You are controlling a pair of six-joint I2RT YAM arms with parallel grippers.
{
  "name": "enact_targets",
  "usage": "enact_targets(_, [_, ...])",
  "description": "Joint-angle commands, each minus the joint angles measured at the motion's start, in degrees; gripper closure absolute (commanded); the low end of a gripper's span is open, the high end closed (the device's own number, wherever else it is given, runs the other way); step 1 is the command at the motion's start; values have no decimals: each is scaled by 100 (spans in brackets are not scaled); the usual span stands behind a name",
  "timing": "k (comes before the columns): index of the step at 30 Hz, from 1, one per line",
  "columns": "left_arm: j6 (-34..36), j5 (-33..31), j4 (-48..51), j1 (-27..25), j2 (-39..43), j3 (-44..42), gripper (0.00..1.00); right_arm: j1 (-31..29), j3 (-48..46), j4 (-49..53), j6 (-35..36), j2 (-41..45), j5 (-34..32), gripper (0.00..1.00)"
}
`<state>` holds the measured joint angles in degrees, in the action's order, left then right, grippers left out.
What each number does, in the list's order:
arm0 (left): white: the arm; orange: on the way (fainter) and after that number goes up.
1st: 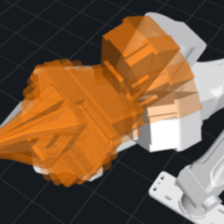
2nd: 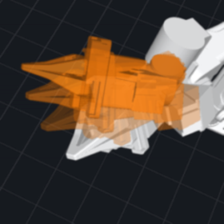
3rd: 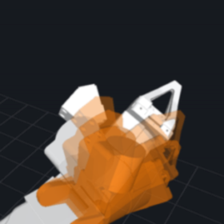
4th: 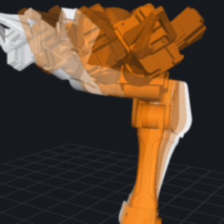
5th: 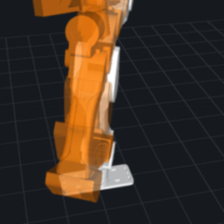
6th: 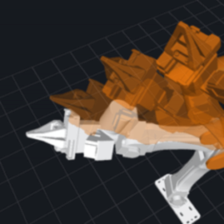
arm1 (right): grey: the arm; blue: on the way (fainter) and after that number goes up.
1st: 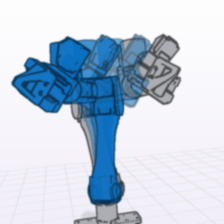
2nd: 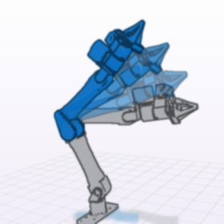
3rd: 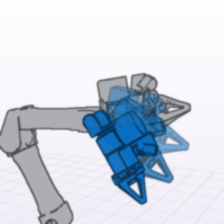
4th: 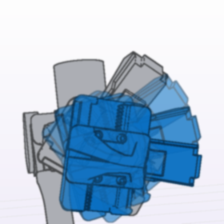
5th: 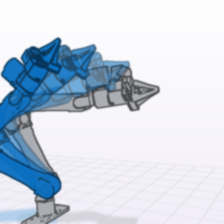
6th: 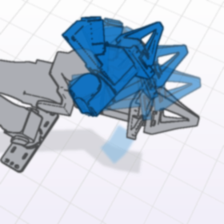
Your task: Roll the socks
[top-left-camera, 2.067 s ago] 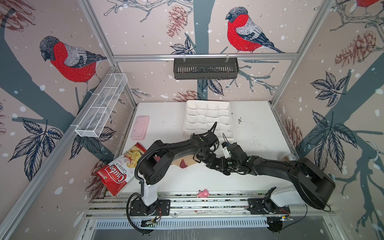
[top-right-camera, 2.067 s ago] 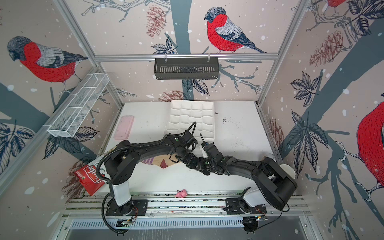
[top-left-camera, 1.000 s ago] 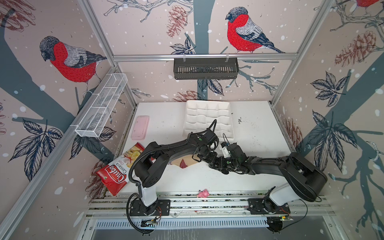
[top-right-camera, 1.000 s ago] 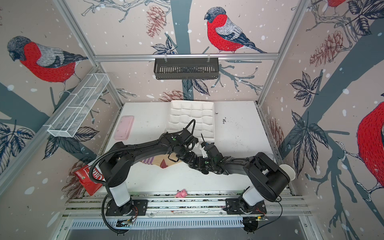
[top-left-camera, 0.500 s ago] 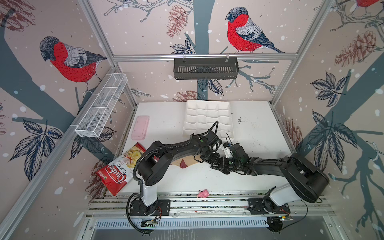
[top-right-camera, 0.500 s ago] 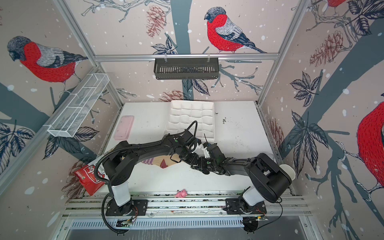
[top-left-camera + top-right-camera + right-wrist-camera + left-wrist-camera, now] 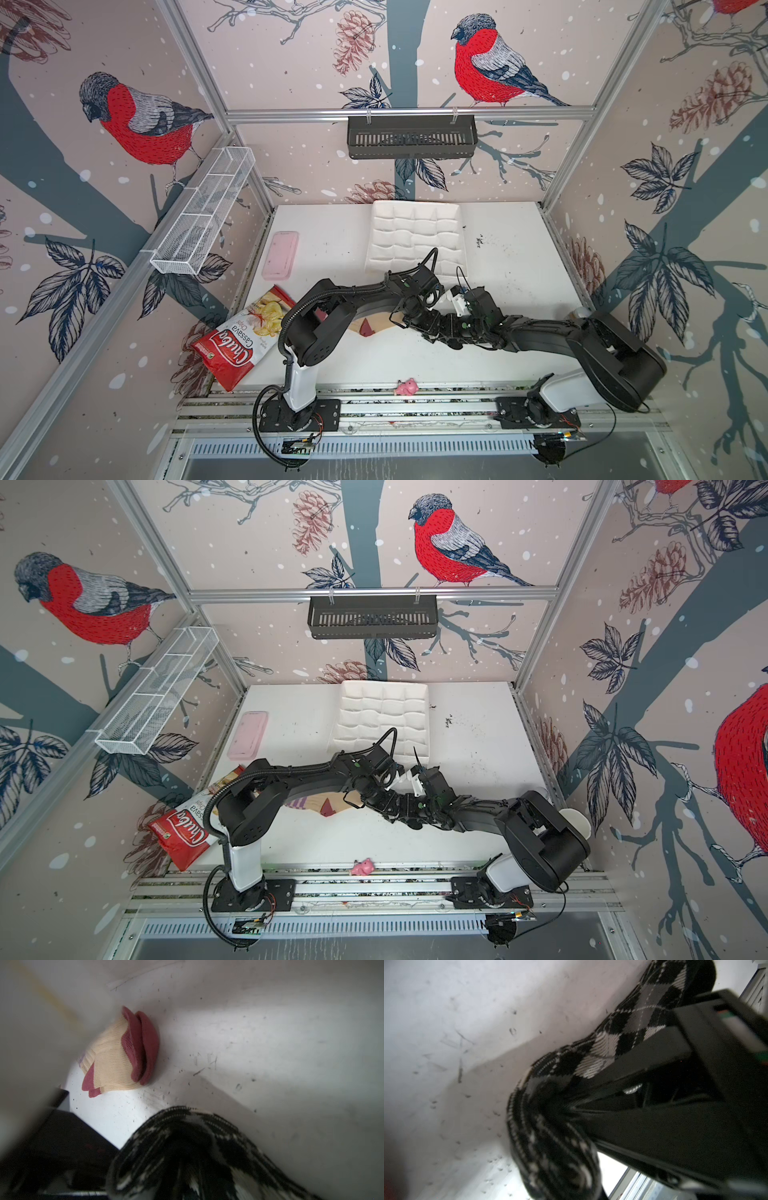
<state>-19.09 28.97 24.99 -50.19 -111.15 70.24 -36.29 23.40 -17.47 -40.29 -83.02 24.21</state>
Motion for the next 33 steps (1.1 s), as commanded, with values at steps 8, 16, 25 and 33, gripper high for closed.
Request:
enact_targets(8, [16, -391, -221, 16, -183, -18, 89, 109, 14, 789, 135, 500, -222, 71])
enact_targets(16, [-14, -395, -308, 115, -84, -83, 89, 289, -37, 1174, 189, 1099, -443, 69])
enact_targets(25, [-58, -293, -511, 150, -69, -107, 84, 254, 6, 1115, 162, 1419, -306, 64])
enact_targets(33, [-58, -261, -563, 179, -21, -142, 84, 246, 165, 906, 198, 899, -355, 60])
